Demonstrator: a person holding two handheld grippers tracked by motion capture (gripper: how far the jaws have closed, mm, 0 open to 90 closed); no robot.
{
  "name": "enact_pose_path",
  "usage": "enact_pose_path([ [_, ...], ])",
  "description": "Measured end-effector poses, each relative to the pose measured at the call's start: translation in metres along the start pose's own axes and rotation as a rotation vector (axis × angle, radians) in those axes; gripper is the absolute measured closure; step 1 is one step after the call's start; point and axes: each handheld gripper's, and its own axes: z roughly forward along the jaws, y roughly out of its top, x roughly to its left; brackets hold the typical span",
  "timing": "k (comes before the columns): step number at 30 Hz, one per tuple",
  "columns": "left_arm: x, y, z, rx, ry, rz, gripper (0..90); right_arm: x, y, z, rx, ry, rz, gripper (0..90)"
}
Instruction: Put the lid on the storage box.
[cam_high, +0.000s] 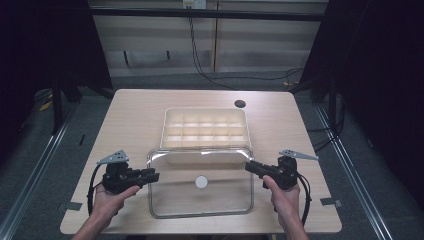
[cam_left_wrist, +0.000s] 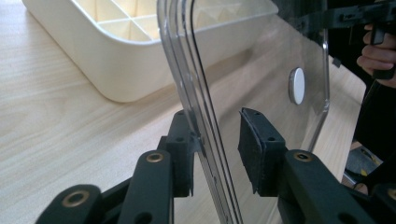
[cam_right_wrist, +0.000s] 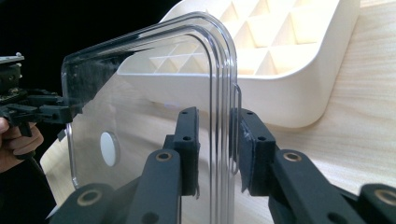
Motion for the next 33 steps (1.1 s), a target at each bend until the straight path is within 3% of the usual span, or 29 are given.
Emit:
enact_pose_path([
  [10, -0.001, 0.009, -0.008, -0.030, 0.023, 0.015, 70.3, 0.006, 0.009, 0.000, -0.015, 0.001, -0.023, 71.7],
  [33, -0.002, 0.029, -0.010, -0.076, 0.024, 0.033, 71.5, 0.009, 0.026, -0.002, -0.044, -0.019, -0.063, 71.3],
])
